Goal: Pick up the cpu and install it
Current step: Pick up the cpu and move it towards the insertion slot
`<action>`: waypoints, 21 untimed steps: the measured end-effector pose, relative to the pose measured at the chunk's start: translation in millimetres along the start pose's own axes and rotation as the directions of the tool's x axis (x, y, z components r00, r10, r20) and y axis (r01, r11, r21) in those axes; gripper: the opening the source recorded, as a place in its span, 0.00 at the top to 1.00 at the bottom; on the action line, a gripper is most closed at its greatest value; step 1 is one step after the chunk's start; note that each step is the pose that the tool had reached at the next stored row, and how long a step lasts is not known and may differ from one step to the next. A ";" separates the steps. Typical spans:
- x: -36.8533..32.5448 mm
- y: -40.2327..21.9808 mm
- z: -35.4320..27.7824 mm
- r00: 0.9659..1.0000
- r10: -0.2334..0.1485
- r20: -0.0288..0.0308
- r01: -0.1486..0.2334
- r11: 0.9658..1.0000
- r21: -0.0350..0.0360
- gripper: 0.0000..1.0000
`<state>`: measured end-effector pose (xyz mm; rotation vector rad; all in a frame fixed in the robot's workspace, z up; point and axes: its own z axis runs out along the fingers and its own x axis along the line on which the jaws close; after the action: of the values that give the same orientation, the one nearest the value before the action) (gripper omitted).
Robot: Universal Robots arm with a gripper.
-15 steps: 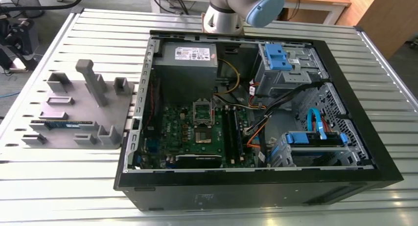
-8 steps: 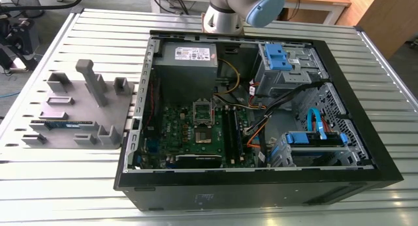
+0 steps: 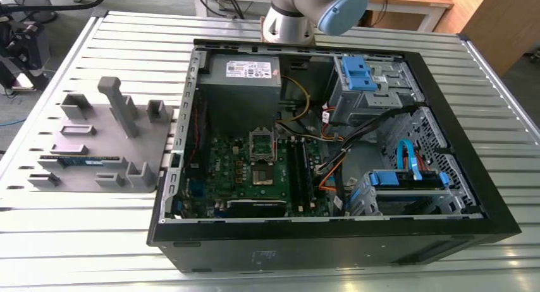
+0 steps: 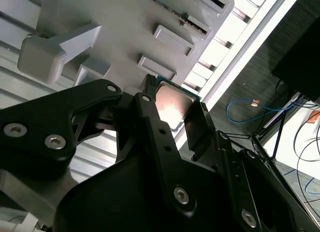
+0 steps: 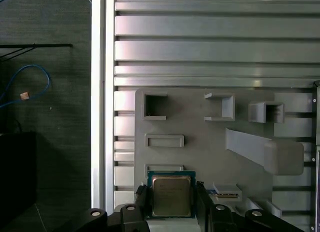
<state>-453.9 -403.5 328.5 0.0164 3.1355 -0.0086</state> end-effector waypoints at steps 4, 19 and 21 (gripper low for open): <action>-0.1 -0.1 -9.7 1.000 0.000 0.000 0.000 1.000 0.000 0.53; -3.9 -0.1 -23.7 1.000 0.000 -0.001 0.000 1.000 0.000 0.53; -6.6 -0.1 -23.7 1.000 0.000 -0.001 0.000 1.000 0.000 0.53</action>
<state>-447.5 -403.5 352.3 0.0164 3.1362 -0.0087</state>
